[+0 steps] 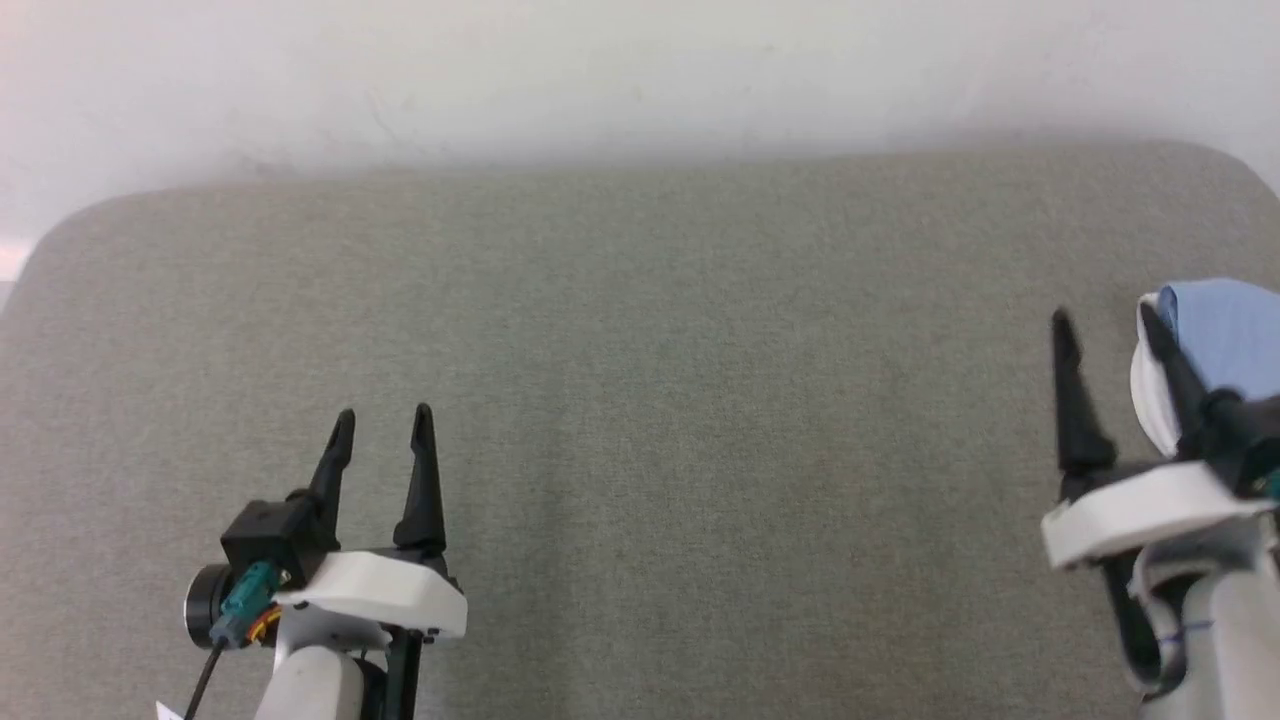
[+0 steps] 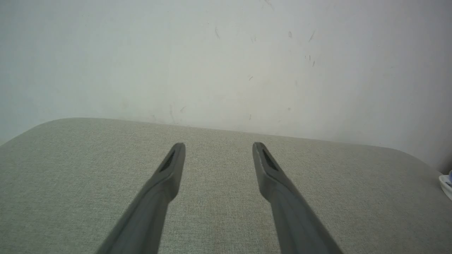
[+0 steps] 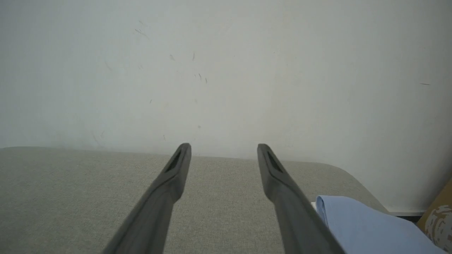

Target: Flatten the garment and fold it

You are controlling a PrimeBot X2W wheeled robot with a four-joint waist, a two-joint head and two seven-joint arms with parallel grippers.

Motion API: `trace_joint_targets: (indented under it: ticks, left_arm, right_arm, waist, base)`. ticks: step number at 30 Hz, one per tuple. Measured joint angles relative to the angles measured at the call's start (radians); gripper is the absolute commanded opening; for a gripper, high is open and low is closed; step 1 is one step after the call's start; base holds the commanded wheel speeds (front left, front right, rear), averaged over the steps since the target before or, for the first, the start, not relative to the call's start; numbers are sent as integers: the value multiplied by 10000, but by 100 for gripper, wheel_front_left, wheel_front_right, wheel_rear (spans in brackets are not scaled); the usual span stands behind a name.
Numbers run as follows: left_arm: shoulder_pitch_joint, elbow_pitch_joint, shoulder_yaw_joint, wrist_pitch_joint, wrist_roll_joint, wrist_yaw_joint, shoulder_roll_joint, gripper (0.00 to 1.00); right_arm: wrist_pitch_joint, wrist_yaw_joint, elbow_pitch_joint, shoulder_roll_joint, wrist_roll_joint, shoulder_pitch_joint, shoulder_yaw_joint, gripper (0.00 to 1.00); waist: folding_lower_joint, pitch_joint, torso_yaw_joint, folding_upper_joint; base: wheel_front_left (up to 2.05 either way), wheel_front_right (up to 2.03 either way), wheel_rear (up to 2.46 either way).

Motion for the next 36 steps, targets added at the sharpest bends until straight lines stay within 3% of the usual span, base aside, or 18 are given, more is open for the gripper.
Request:
trace_joint_targets:
  ticks: [11,25,26,36]
  left_arm:
    - [373,10,-6,-33,21,4,-184,100]
    - [719,-240,100,-40,52,0,-326,100]
    - [719,-245,100,-40,52,-2,-330,0]
    - [717,-245,94,-25,48,-2,-328,0]
  right_arm:
    - [-61,0,-290,410,-19,1419,456,100]
    - [-69,0,-242,418,372,1735,648,100]
    - [-69,0,-242,418,372,1735,667,0]
    - [-58,0,-244,410,366,1734,688,0]
  waist:
    - [1,-312,300,0]
    - [2,-300,402,0]
    - [2,-297,402,0]
    - [3,-296,403,0]
  base:
    - [0,0,0]
    - [0,0,0]
    - [0,0,0]
    - [0,0,0]
